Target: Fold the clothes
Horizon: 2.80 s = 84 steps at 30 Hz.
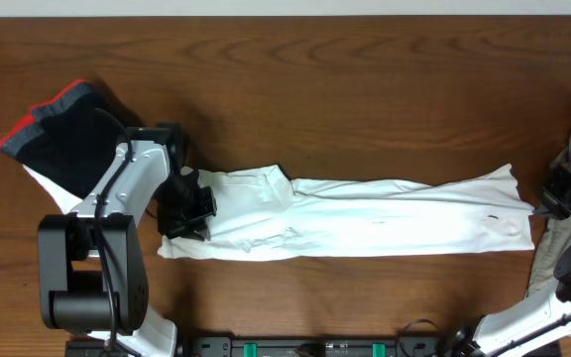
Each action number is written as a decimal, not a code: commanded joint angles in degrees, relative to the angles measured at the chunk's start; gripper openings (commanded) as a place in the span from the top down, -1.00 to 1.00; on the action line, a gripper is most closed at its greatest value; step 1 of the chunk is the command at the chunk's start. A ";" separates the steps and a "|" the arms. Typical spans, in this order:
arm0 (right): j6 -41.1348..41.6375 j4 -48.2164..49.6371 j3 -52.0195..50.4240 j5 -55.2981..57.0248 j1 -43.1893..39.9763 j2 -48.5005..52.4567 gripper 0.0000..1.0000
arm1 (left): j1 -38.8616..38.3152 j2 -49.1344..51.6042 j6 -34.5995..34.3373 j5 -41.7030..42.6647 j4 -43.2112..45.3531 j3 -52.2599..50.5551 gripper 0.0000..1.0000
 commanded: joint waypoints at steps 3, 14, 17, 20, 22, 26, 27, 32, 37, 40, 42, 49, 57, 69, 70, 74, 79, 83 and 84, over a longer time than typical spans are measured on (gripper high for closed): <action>0.61 0.22 0.85 0.81 0.42 -1.42 0.98 | -0.07 0.07 -0.37 -2.08 0.35 -0.07 0.88; 0.61 0.09 0.85 0.81 0.42 -1.42 0.97 | -0.07 0.07 -0.61 -2.10 4.37 -2.71 0.88; 0.61 0.09 0.85 0.79 0.42 -1.42 0.97 | -0.07 0.07 -0.98 -2.10 7.76 -5.46 0.87; 0.63 0.07 0.85 0.79 0.42 -1.42 0.97 | -0.07 0.07 -1.95 -2.29 12.13 -8.79 0.86; 0.61 0.02 0.85 0.79 0.42 -1.42 0.97 | -0.07 0.07 -3.85 -3.93 14.60 -10.75 0.84; 0.61 -0.09 0.83 0.22 0.42 -1.42 0.98 | -0.07 0.07 -4.66 -7.98 16.79 -12.28 0.81; 0.61 -0.07 0.83 0.20 0.42 -1.42 0.97 | -0.07 0.07 -4.66 -8.46 17.00 -12.28 0.81; 0.61 -0.09 0.83 0.13 0.42 -1.42 0.98 | -0.07 0.07 -4.66 -8.57 17.55 -12.20 0.80; 0.63 -0.07 0.83 0.11 0.42 -1.42 0.97 | -0.07 -0.61 -4.61 -8.57 15.63 -10.14 0.80; 0.61 -0.09 0.83 -0.13 0.42 -1.42 0.98 | -0.07 -1.92 -4.61 -8.57 14.10 -7.87 0.80; 0.63 -0.09 0.83 -0.13 0.42 -1.42 0.97 | -0.07 -3.45 -4.61 -8.63 13.68 -6.71 0.79; 0.63 0.15 0.83 -0.13 0.42 -1.42 0.97 | -0.07 -10.21 -4.61 -9.84 15.47 -5.92 0.53; 0.61 -0.02 0.83 -0.13 0.42 -1.42 0.97 | -0.07 -11.82 -4.61 -9.84 21.68 -5.92 0.48; 0.61 0.11 0.57 -0.13 0.42 -1.42 0.97 | -0.07 -9.49 -4.61 -9.84 30.84 -6.14 0.29; 0.63 0.13 0.57 -0.13 0.42 -1.42 0.97 | -0.07 -8.85 -4.61 -9.77 30.93 -6.19 0.29; 0.61 0.26 0.57 -0.13 0.42 -1.42 0.97 | -0.07 -6.80 -4.61 -6.51 30.97 -6.21 0.29; 0.61 0.31 0.57 -0.13 0.42 -1.42 0.98 | -0.07 -5.95 -4.61 -4.83 30.97 -6.34 0.31; 0.61 0.28 0.57 -0.17 0.42 -1.42 0.97 | -0.07 -5.90 -4.61 -4.81 30.93 -6.71 0.31; 0.61 0.28 0.57 -0.31 0.42 -1.42 0.97 | -0.07 -5.90 -4.59 -4.61 30.93 -6.84 0.31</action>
